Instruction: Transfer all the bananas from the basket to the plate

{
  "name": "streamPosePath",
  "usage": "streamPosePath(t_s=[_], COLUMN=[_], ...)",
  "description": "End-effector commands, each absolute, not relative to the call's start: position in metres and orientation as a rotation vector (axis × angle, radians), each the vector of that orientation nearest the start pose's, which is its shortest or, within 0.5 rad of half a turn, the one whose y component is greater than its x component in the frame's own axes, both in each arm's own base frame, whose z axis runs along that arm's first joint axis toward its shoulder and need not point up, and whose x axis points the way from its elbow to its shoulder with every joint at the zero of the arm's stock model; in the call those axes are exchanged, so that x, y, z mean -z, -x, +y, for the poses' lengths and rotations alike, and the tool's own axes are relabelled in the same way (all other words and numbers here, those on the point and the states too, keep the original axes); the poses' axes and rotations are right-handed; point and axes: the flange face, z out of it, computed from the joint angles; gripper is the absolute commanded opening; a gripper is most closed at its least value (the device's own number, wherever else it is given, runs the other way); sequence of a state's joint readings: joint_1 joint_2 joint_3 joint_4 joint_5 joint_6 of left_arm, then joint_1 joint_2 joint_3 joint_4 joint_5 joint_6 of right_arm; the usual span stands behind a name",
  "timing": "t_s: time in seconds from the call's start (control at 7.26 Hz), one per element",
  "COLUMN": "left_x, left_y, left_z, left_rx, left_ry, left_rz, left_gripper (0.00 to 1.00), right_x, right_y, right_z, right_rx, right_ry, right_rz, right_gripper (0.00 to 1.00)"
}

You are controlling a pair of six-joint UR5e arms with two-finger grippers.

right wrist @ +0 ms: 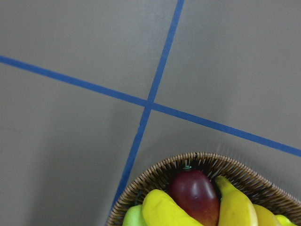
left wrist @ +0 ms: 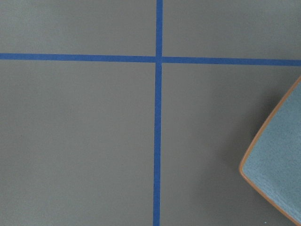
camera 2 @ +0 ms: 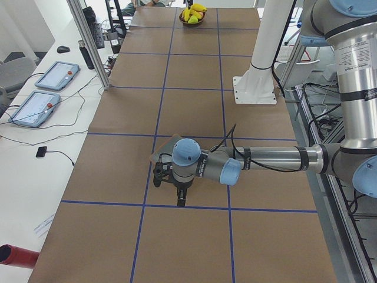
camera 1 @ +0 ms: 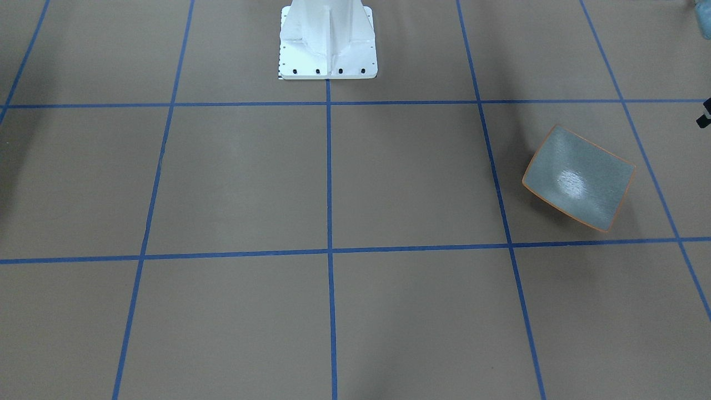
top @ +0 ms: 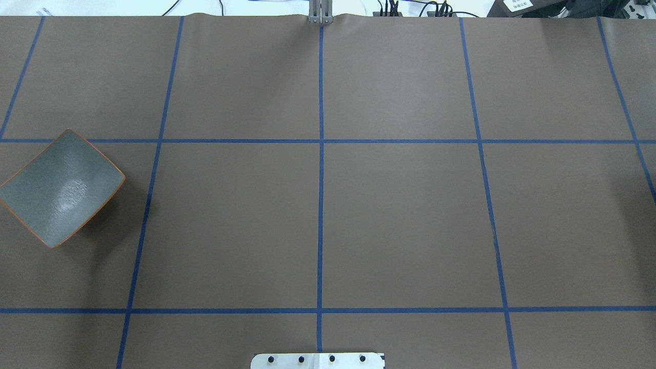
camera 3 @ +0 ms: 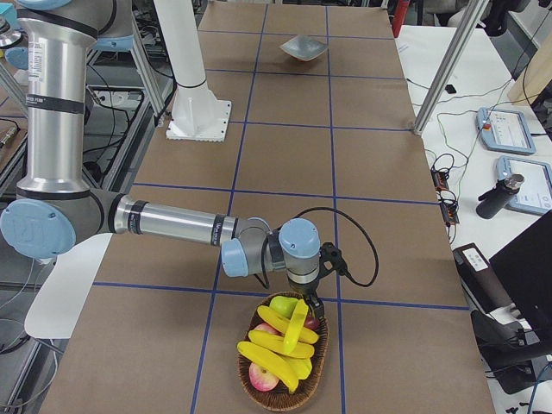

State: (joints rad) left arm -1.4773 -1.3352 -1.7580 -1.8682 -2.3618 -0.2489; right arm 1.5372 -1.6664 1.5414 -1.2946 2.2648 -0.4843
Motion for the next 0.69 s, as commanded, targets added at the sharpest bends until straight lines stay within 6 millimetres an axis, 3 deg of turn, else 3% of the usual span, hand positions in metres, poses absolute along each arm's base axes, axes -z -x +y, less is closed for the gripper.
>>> streamPosePath(t_s=[0.0,0.28,0.55], left_x=[-0.638,-0.638,-0.638], left_y=[0.024,0.024,0.024], left_z=[-0.410,-0.409,-0.409], left_rx=[0.046,0.045,0.045], left_ry=[-0.102,-0.099,-0.098], left_rz=[0.816,0.824,0.828], left_gripper=[1.00,1.00,1.00], right_x=[-0.686,-0.703,-0.719], right_y=[-0.064,-0.067,-0.058], right_z=[-0.480,-0.478,-0.470], right_rx=[0.778,0.942,1.045], right_ry=[-0.277,-0.261,-0.210], right_rz=[-0.648,-0.580,-0.603], right_gripper=[0.96,0.96,0.94])
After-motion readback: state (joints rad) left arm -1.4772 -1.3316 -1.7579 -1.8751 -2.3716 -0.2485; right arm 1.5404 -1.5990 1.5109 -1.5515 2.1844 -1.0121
